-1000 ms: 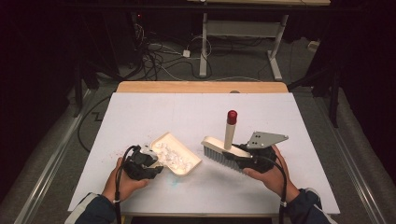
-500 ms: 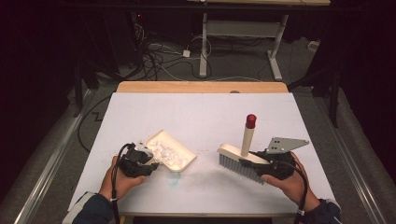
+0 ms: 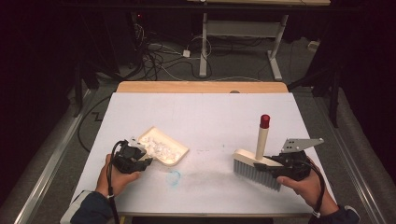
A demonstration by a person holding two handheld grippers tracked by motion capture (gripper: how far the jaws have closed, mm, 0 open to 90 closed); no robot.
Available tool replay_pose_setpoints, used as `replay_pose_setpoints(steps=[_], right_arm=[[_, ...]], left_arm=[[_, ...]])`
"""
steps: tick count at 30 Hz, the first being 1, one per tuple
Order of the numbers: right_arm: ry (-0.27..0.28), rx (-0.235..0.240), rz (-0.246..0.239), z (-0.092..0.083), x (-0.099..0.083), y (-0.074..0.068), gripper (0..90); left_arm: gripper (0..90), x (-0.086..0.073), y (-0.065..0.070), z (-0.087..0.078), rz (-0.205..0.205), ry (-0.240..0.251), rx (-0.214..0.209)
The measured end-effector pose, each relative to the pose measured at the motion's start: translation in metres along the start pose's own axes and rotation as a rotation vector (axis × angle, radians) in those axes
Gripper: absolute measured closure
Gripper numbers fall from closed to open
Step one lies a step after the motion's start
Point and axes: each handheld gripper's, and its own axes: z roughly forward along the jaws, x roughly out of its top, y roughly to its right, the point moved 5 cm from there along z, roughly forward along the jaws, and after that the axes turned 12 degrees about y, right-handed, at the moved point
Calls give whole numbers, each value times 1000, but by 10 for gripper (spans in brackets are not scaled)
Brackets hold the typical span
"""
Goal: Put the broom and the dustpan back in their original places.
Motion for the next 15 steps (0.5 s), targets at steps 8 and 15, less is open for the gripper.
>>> replay_pose_setpoints(steps=[8, 15], right_arm=[[-45, -2, 21, -7, -5, 8, 675], [-61, -35, 25, -7, -6, 21, 674]], left_arm=[[634, -1, -16, -2, -46, 15, 50], [634, -3, -32, -3, -92, 28, 112]])
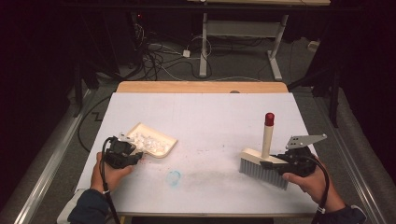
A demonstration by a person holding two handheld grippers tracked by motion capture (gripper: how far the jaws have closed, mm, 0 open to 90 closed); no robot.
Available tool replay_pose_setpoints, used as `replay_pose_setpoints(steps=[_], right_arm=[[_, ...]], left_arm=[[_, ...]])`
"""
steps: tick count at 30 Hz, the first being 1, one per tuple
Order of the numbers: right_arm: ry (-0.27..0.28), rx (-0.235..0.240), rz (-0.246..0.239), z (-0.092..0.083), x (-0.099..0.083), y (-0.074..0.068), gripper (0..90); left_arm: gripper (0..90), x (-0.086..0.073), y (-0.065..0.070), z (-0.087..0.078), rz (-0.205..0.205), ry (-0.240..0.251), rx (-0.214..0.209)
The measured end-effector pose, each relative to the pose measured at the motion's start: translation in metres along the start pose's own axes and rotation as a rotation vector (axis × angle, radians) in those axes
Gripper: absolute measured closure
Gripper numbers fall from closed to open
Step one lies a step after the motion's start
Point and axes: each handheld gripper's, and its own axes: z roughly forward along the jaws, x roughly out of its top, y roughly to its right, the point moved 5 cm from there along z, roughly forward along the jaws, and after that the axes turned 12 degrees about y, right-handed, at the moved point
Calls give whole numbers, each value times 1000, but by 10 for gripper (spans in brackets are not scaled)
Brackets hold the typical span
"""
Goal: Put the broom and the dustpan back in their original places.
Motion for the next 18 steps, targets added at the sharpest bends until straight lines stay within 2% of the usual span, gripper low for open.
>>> replay_pose_setpoints(steps=[4, 7, 10, 13, 15, 18], right_arm=[[-12, -17, 12, 2, 0, 11, 673], [-27, -22, 15, 5, 1, 19, 670], [-40, -20, 10, 8, 3, 28, 656], [-53, -9, 3, 12, 8, 36, 632], [-67, -11, -11, 16, 11, 41, 617], [-79, 6, 4, 24, 14, 49, 603]], left_arm=[[634, -1, -8, 3, -40, 8, 26], [632, -1, -9, 7, -60, 10, 43], [632, -2, -5, 13, -70, 5, 55], [620, -1, 0, 17, -87, 7, 48], [579, 0, 4, 19, -95, 11, 52], [538, 1, 11, 19, -93, 12, 33]])
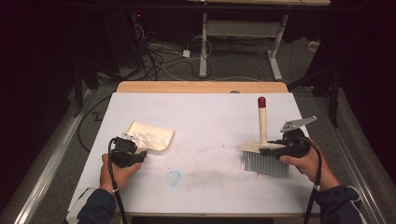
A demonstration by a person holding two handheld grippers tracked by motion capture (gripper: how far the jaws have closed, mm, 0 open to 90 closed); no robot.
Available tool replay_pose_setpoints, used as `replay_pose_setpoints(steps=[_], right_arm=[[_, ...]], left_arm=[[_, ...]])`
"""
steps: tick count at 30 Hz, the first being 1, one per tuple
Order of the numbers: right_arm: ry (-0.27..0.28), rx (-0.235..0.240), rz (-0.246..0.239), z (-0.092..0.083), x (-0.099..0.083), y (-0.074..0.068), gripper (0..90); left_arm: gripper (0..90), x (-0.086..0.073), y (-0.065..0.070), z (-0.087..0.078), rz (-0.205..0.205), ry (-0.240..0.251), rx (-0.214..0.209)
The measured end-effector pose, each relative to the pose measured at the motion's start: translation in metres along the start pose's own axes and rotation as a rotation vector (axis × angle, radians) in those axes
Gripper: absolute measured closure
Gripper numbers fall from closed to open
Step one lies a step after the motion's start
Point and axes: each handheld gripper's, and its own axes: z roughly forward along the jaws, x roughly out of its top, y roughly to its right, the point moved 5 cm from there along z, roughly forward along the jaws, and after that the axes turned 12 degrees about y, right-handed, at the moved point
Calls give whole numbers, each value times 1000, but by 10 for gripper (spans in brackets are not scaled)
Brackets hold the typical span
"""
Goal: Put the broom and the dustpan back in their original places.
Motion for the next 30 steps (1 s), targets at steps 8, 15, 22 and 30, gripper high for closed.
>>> replay_pose_setpoints(steps=[8, 15, 22, 30], right_arm=[[-13, -40, 6, 16, 9, 19, 500], [72, -159, 20, 8, 13, 40, 504], [98, -236, 14, 15, 8, 44, 505], [41, -379, 41, 27, -2, 56, 562]], left_arm=[[455, 1, 12, -1, 58, 0, -13], [299, 5, 11, -12, 140, 97, -12], [246, 9, 21, -24, 204, 200, -46], [238, 2, 28, -32, 261, 213, -64]])
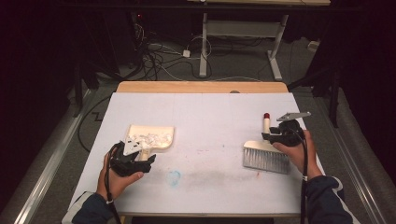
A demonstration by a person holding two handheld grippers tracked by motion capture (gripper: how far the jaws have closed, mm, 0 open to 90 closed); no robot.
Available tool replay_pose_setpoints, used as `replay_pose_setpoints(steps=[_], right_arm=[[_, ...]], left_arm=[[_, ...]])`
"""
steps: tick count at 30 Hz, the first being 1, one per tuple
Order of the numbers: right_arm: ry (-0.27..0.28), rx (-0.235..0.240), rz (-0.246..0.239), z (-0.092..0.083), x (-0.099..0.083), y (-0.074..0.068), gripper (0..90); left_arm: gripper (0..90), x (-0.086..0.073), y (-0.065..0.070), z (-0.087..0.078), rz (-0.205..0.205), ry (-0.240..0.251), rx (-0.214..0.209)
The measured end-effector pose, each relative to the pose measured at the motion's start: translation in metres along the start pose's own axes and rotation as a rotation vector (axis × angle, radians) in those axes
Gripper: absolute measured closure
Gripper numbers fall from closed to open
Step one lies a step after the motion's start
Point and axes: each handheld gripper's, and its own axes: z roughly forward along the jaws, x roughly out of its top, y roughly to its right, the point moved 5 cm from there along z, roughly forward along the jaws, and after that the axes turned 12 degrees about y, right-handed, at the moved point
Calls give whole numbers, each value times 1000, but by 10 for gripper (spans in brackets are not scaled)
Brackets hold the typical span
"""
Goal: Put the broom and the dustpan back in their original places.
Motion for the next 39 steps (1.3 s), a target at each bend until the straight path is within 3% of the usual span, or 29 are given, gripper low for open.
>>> replay_pose_setpoints(steps=[2, 7, 11, 22, 27, 35, 39], right_arm=[[-22, -13, 20, 6, -5, 5, 597], [-52, -6, 78, 18, -13, 11, 569], [-52, -10, 80, 22, -12, 10, 564], [-68, -40, 43, 29, -11, 5, 548], [16, -34, 45, 18, -1, 2, 497], [203, 1, -5, -9, 20, -16, 407], [276, -15, -39, -24, 29, -25, 358]], left_arm=[[239, -3, 3, -1, 11, -13, -5], [238, -11, 11, -4, 39, -32, -25], [238, -15, 16, -8, 56, -47, -33], [234, -19, 19, -18, 73, -31, -48], [229, -17, 21, -19, 83, -8, -55], [218, -15, 24, -21, 115, 15, -56], [213, -15, 25, -23, 126, 25, -61]])
